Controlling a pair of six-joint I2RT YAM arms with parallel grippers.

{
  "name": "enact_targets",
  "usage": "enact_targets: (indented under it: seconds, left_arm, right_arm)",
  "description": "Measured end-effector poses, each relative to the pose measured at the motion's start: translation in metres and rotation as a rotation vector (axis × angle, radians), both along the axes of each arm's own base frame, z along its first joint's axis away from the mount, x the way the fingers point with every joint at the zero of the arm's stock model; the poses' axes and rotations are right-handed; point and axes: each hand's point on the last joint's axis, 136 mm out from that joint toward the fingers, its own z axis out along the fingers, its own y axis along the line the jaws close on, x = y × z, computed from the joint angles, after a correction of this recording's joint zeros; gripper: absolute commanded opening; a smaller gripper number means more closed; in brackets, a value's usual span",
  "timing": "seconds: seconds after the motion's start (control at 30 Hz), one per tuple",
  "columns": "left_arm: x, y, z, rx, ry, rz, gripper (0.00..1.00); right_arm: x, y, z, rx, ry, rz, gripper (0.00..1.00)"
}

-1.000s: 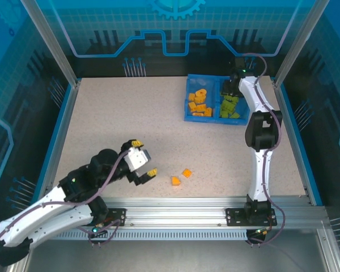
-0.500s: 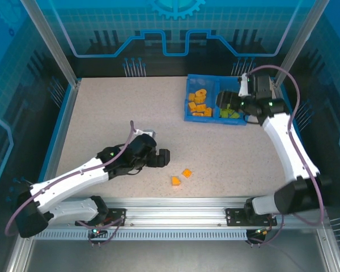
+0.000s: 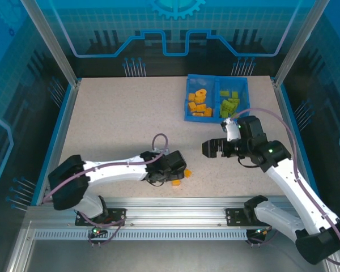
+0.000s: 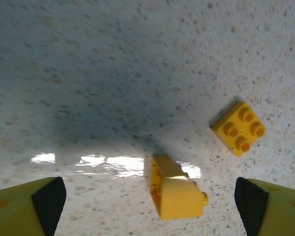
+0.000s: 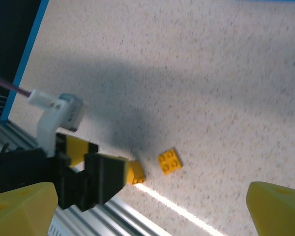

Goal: Sort the legos into containers by color

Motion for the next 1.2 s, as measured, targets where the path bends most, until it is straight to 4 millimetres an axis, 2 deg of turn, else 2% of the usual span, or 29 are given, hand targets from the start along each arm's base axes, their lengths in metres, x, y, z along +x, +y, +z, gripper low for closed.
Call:
enact_targets:
  seconds: [0.13, 0.23, 0.5, 0.7, 0.87, 0.93, 1.0, 1.1, 1.2]
  left_arm:
    - [-0.001, -0.024, -0.012, -0.002, 0.033, -0.033, 0.81]
    - [-0.001, -0.031, -0.022, 0.008, 0.057, -0.041, 0.73]
    - [-0.006, -0.033, -0.035, 0.010, 0.100, -0.034, 0.51]
    - [-0.010, -0.026, -0.042, 0.026, 0.112, -0.017, 0.34]
    - [-0.008, -0.022, -0.038, 0.051, 0.097, -0.029, 0.29]
    - [-0.002, -0.020, -0.030, 0.077, 0.068, -0.042, 0.29]
    - [0.008, -0.023, -0.014, 0.093, 0.014, -0.065, 0.29]
    - [0.037, -0.039, 0.029, 0.076, -0.114, -0.104, 0.29]
    - [0.078, -0.054, 0.078, 0.037, -0.255, -0.108, 0.29]
  right_arm:
    - [-0.020, -0.006, -0.008, 0.012, 0.037, -0.009, 1.00]
    - [-0.028, -0.009, -0.006, 0.022, 0.042, -0.018, 1.00]
    - [-0.043, -0.013, -0.021, 0.015, 0.109, -0.024, 1.00]
    - [-0.048, -0.015, -0.026, 0.006, 0.140, -0.030, 0.99]
    - [-0.049, -0.015, -0.026, 0.011, 0.148, -0.034, 0.99]
    - [-0.049, -0.015, -0.025, 0.014, 0.148, -0.039, 0.99]
    - [-0.050, -0.016, -0.024, 0.019, 0.143, -0.042, 0.99]
    - [-0.049, -0.018, -0.015, 0.024, 0.124, -0.054, 0.99]
    - [-0.047, -0.021, -0.001, 0.032, 0.071, -0.078, 0.99]
